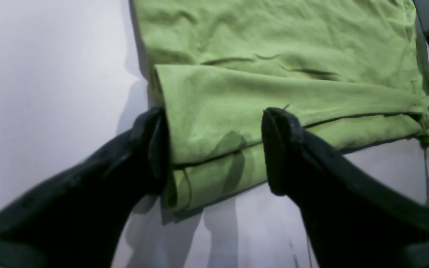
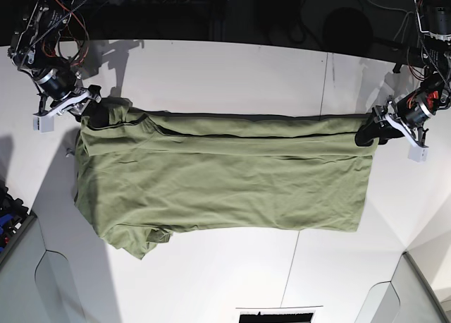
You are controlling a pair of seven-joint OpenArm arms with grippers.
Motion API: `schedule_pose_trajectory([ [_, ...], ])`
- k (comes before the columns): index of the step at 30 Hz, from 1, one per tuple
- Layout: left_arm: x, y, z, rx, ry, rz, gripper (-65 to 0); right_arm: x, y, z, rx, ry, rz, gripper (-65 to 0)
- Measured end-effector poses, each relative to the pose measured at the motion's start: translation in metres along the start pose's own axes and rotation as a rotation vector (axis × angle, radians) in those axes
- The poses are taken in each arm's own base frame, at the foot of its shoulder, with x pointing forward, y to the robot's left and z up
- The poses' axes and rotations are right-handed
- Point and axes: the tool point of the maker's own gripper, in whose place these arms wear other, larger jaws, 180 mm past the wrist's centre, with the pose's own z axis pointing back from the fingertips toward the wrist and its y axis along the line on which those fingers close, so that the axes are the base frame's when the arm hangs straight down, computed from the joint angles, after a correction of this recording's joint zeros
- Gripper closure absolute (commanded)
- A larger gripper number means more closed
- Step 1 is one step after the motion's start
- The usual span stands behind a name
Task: Layout the t-shirt on the table in an organized manner, then fold the t-shirt properly
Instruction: 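Grasp the folded edge with both grippers and fold it over again, then release and move both grippers to the hem corners of the shirt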
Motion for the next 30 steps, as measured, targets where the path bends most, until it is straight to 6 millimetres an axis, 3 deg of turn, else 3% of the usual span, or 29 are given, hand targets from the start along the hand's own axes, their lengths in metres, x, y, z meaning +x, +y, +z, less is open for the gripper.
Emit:
schedule_pose_trajectory([
  [2,-0.005,0.005,0.0,0.026,0.028,-0.02,-11.4,0.0,0.0,0.0,-0.001,-0.002,-0.001,-2.3],
  [3,-0.009,0.007,0.0,0.035,0.042,-0.028,-2.6,0.001,0.0,0.0,-0.001,-0.009,-0.001,0.0],
  [4,-0.01,0.007,0.001,0.036,0.044,-0.028,0.0,0.001,0.0,0.0,-0.001,-0.009,-0.001,0.0],
  [11,-0.024,0.005,0.012,0.042,0.105,-0.07,0.0,-0.011,-0.001,0.006,0.001,0.064,-0.011,0.0],
  [18,-0.056,-0.017,0.036,0.016,0.19,-0.154,0.0,-0.024,-0.012,0.045,-0.046,0.072,0.025,0.0],
  [23,-0.062,-0.011,0.05,0.04,0.189,-0.137,0.0,-0.04,-0.014,0.066,-0.066,0.11,0.052,0.0],
  [29,-0.064,-0.013,0.052,0.033,0.199,-0.123,-0.3,-0.049,-0.017,0.071,-0.076,0.132,0.048,0.0],
  [30,-0.064,-0.013,0.052,0.032,0.198,-0.124,-4.8,-0.049,-0.017,0.071,-0.079,0.134,0.05,0.0],
])
